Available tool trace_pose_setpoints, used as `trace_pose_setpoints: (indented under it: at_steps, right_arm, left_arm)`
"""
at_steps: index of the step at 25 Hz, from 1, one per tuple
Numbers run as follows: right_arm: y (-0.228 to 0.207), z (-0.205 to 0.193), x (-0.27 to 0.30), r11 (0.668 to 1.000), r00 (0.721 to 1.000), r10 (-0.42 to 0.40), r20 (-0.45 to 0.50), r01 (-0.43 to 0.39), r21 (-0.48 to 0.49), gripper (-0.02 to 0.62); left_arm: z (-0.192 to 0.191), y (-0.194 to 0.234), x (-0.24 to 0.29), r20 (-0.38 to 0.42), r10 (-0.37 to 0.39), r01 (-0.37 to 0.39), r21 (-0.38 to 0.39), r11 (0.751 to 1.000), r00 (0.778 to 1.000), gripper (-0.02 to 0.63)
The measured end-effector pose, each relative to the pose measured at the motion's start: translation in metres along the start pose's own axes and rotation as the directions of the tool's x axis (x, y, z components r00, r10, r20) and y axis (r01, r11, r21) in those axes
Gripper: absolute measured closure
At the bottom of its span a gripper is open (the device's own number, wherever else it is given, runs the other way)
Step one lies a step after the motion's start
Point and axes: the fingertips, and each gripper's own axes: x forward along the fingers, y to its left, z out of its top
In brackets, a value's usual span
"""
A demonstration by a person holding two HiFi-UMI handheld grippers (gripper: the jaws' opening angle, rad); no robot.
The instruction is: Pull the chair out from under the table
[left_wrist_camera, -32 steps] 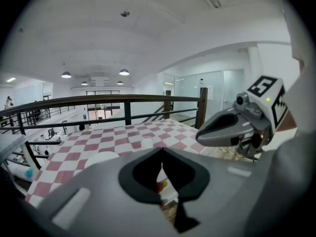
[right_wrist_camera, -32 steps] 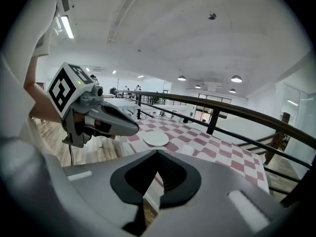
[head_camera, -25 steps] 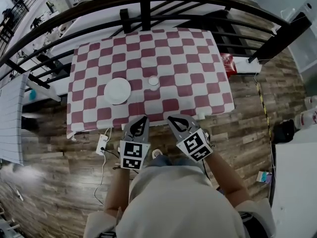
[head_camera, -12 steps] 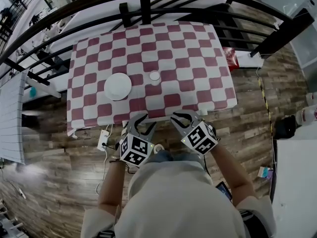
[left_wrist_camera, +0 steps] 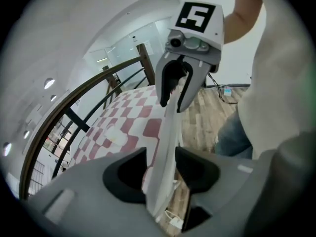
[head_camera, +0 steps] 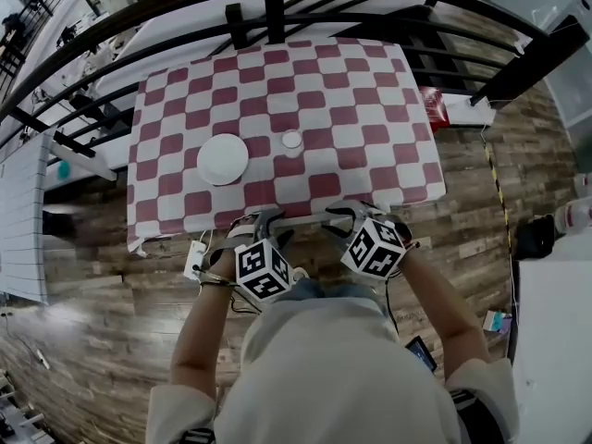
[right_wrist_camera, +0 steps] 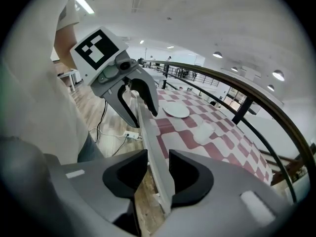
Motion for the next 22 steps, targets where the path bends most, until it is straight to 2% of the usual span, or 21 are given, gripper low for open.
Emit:
trace_pose_setpoints:
  at_steps: [8, 15, 22]
  right_arm:
    - [0.002, -0.011, 0.02, 0.981, 0.99, 0.051, -0.131, -0.075, -0.18, 0.462]
    - [0.001, -0.019, 0.037, 0.97, 0.978, 0.086, -0.189, -0.125, -0.206, 0.463]
    - [0.006, -0.023, 0.058, 0.964, 0.966, 0.135, -0.222, -0.18, -0.198, 0.468]
  left_arm:
    - [-0.002, -0.014, 0.022, -0.086, -0.077, 0.09, 0.16, 0.983, 0.993, 0.422]
    - [-0.004, -0.022, 0.042, -0.128, -0.151, 0.172, 0.17, 0.97, 0.98, 0.433]
    - [-0.012, -0.026, 0.057, -0.16, -0.192, 0.216, 0.147, 0.965, 0.968, 0.449]
